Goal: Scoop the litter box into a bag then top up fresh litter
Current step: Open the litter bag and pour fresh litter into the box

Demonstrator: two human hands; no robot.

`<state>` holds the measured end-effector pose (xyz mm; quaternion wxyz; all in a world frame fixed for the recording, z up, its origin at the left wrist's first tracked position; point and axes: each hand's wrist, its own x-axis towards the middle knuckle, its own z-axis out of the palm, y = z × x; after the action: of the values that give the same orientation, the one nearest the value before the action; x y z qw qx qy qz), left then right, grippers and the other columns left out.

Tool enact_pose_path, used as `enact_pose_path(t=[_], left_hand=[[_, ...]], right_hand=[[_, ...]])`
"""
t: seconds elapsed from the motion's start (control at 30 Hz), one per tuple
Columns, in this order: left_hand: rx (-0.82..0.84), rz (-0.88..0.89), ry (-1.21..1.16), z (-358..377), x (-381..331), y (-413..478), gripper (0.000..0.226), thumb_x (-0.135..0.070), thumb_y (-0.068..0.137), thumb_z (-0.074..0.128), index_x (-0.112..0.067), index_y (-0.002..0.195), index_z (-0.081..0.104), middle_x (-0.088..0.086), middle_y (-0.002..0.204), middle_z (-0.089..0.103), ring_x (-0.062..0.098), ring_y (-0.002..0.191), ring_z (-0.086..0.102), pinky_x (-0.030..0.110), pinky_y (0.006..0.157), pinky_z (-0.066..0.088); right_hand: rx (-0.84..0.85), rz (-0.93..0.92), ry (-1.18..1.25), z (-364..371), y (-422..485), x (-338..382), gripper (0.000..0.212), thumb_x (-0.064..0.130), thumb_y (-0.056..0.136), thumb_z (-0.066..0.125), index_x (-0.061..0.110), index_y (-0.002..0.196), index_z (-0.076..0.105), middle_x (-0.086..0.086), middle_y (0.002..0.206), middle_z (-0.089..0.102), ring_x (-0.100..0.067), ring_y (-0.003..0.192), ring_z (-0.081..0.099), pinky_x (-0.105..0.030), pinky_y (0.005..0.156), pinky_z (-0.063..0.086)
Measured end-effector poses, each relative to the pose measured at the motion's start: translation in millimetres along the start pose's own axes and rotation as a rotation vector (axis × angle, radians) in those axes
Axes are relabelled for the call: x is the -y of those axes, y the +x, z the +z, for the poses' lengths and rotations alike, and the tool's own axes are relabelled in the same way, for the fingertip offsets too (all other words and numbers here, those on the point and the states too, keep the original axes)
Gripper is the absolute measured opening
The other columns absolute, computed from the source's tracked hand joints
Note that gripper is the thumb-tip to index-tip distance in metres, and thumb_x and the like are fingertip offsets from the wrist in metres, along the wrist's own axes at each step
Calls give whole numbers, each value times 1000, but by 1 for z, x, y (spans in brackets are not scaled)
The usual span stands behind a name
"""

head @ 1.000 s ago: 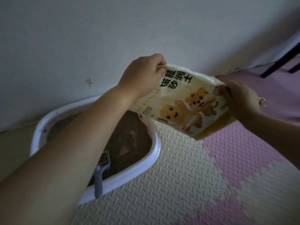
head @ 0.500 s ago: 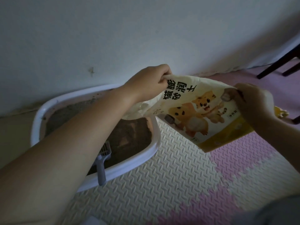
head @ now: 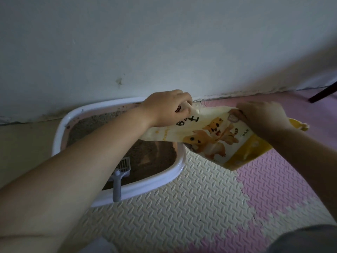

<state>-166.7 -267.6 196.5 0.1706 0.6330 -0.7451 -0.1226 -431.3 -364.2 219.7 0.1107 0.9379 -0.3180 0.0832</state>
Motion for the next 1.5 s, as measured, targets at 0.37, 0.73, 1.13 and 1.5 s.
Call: enact_pose_path(t=[0.37, 0.73, 1.13, 1.5], left_hand=[[-13, 86, 72, 50, -32, 14, 77, -72, 80, 45, -30, 144, 34, 0, 125, 56, 21, 105, 58, 31, 78, 43], [-190, 76, -116, 75, -31, 22, 21, -31, 100, 42, -15, 90, 52, -9, 78, 48, 19, 70, 55, 26, 48, 24], [-350, -28, -275, 108, -41, 20, 16, -19, 95, 48, -12, 81, 53, -9, 70, 52, 16, 59, 50, 29, 49, 37], [-365, -47, -265, 100, -8, 14, 22, -34, 99, 45, -17, 92, 59, -16, 70, 53, 0, 57, 48, 26, 50, 35]], right_hand=[[186, -32, -59, 6, 27, 26, 36, 46, 96, 32, 19, 75, 44, 5, 70, 47, -18, 60, 44, -27, 52, 27], [294, -83, -76, 9, 25, 31, 34, 41, 94, 30, 18, 93, 54, 7, 80, 47, -15, 72, 48, -26, 51, 30], [607, 394, 150, 20, -31, -35, 33, 34, 71, 78, 26, 92, 53, 10, 84, 58, -10, 74, 57, -29, 71, 53], [148, 544, 405, 6, -28, -12, 8, 13, 87, 58, 13, 85, 66, -1, 74, 62, -20, 70, 58, -41, 65, 52]])
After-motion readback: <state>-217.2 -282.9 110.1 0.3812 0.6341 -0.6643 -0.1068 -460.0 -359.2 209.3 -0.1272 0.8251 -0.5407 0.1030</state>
